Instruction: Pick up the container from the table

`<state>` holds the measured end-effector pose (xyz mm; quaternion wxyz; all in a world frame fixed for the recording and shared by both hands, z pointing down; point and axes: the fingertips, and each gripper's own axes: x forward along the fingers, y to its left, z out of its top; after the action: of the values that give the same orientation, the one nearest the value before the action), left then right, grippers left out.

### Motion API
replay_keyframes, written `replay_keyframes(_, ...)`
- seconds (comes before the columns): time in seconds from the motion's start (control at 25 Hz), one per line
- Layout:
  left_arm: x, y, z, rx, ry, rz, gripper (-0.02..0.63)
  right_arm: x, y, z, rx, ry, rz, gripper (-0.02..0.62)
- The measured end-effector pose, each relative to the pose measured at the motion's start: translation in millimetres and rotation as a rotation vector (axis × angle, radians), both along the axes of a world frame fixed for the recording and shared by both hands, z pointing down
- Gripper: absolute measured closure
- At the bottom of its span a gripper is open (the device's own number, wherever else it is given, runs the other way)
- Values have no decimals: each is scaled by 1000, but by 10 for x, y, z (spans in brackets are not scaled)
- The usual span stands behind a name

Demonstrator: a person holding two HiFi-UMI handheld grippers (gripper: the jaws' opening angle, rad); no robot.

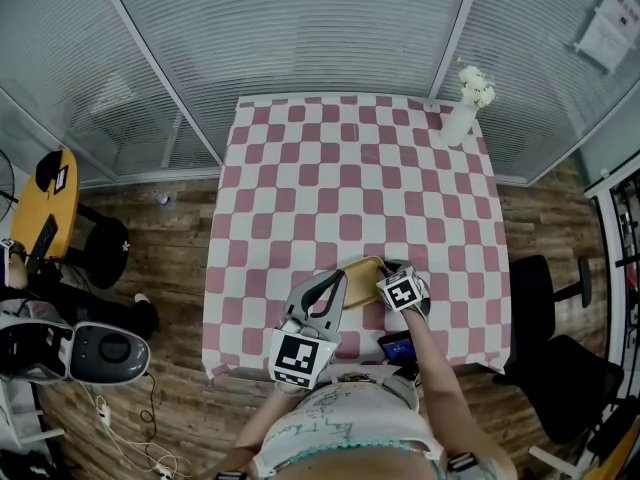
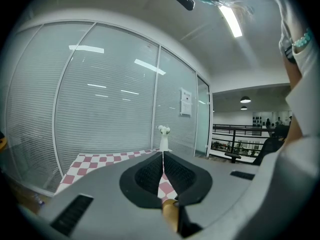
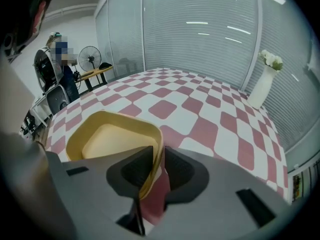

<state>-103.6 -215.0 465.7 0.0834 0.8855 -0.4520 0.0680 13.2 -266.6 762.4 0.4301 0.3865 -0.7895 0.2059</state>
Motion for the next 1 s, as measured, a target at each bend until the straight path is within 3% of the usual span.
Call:
replay_keyframes(0.24, -45, -39, 22, -3, -4, -11, 589, -16, -26, 143, -32, 5, 7, 534)
replay_keyframes(0.56, -17, -70, 55, -8, -1, -4, 589, -26, -28, 213, -84, -100, 60, 555)
replay_keyframes(1.0, -5, -43, 59, -20, -10, 6, 589, -24, -34, 211, -74, -82, 72, 557)
